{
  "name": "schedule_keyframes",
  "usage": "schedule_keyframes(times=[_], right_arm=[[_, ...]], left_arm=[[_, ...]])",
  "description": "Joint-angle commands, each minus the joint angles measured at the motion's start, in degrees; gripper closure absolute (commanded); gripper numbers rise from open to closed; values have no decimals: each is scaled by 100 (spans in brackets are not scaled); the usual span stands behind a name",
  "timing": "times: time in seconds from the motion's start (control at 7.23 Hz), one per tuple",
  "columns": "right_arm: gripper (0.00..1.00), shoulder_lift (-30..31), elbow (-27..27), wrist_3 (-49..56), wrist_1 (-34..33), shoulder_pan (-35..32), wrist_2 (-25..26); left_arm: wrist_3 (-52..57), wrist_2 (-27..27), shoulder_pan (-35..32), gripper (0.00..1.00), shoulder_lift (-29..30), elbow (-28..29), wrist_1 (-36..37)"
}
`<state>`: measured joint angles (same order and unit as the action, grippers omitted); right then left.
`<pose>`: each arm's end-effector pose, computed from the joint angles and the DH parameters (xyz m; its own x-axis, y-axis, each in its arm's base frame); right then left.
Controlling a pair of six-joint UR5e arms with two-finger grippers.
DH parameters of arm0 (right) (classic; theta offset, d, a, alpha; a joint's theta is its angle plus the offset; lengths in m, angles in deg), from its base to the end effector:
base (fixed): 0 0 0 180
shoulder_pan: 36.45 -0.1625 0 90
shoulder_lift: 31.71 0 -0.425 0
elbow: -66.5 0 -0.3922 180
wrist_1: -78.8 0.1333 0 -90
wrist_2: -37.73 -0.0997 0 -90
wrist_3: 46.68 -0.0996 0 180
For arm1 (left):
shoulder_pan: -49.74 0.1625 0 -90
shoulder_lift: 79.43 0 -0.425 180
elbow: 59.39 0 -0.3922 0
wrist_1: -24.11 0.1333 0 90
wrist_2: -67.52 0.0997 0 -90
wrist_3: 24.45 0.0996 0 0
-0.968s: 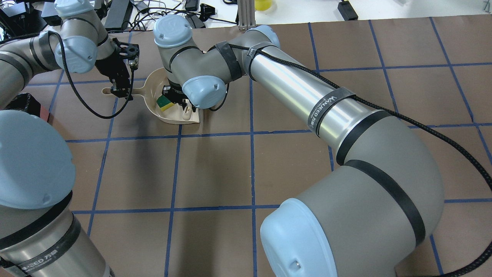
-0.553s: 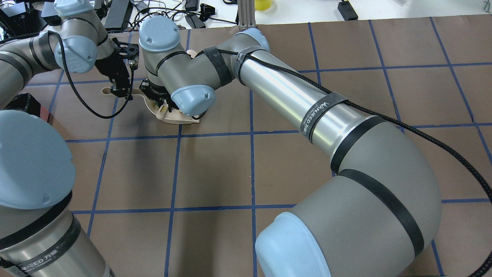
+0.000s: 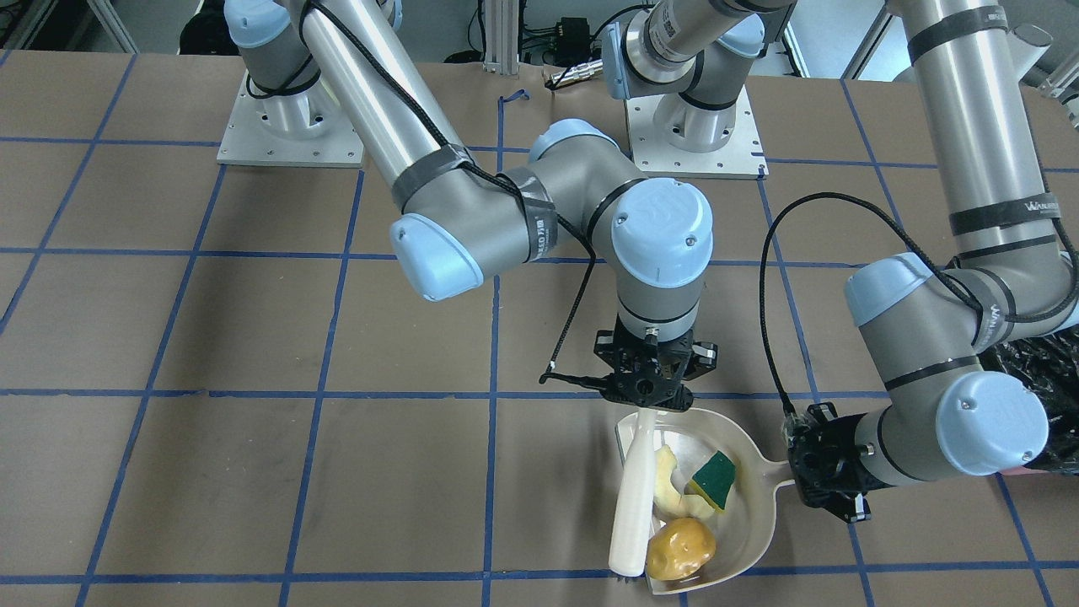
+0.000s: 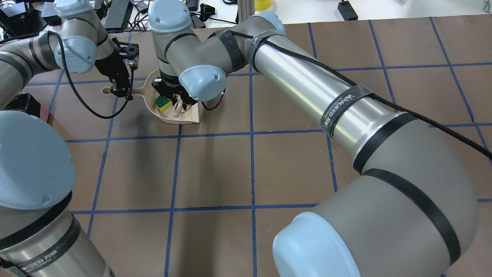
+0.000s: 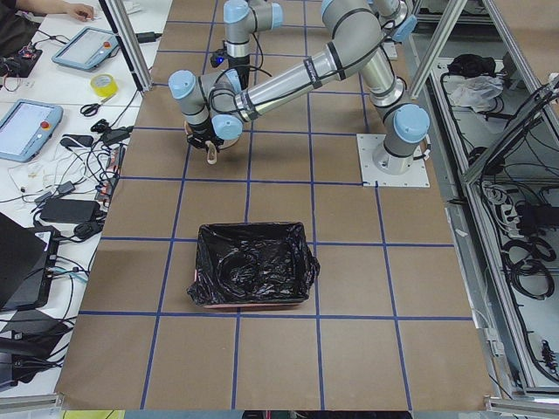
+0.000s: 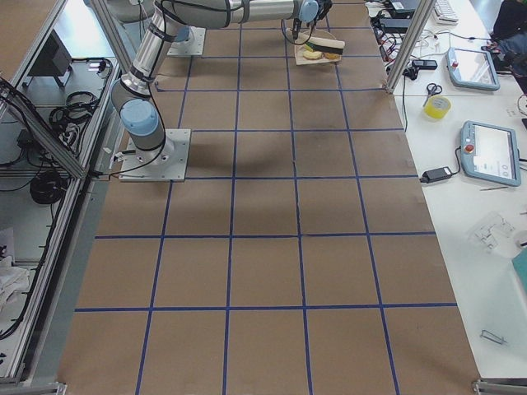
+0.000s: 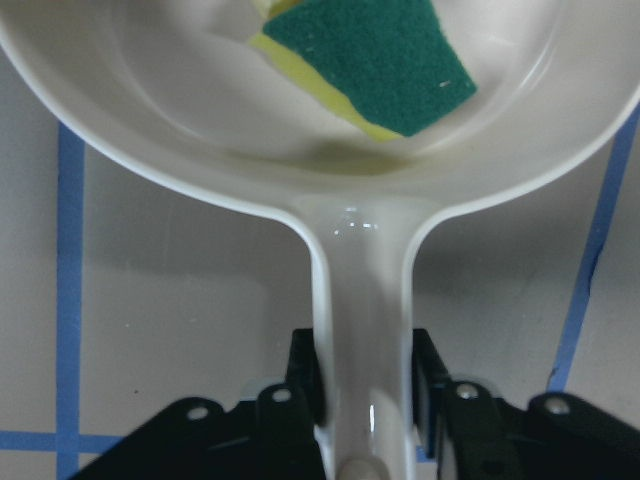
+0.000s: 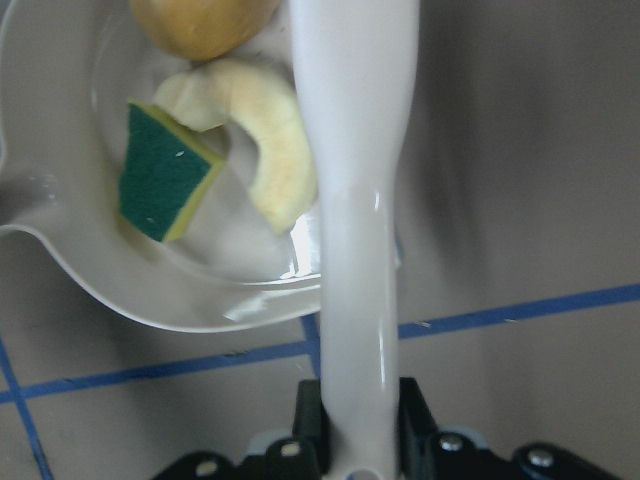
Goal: Sweep and dump trash into bin
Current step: 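Lift the dustpan over the bin with the left gripper while the right returns the brush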
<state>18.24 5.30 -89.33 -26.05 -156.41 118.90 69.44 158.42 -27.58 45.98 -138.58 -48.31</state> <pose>0.5102 -0.5875 0.3194 -0.9638 0.2167 -0.1552 0.2102 0.9760 0.0576 0.0229 -0.7017 0.2346 -0.1512 0.9808 0.1230 0.9884 0.1514 0.0073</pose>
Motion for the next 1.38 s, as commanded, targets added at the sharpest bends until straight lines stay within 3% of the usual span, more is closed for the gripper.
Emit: schedule_keyframes(times=[0.0,0.28,0.42,0.69,0.97,1.25], right_arm=[[100,619,-241,816,1296,855,276],[100,1329,-1361,1940,1520,1997,627],[100,1551,-1890,2527,1459,2612,1090],[100,1781,-2237,3844,1423,3475,1628],[100,1930,-2369,5103,1353,4354,1613],[100,2036,-2999,6098,419,4892,1604]], left_arm=[[50,-55,23,100,-9,0,0],[68,-449,128,100,-52,-9,-26],[68,-494,181,100,-105,-9,-26],[295,-828,566,100,-306,52,-270],[751,-829,1006,100,-562,27,-483],[1575,-829,1489,100,-685,96,-667]])
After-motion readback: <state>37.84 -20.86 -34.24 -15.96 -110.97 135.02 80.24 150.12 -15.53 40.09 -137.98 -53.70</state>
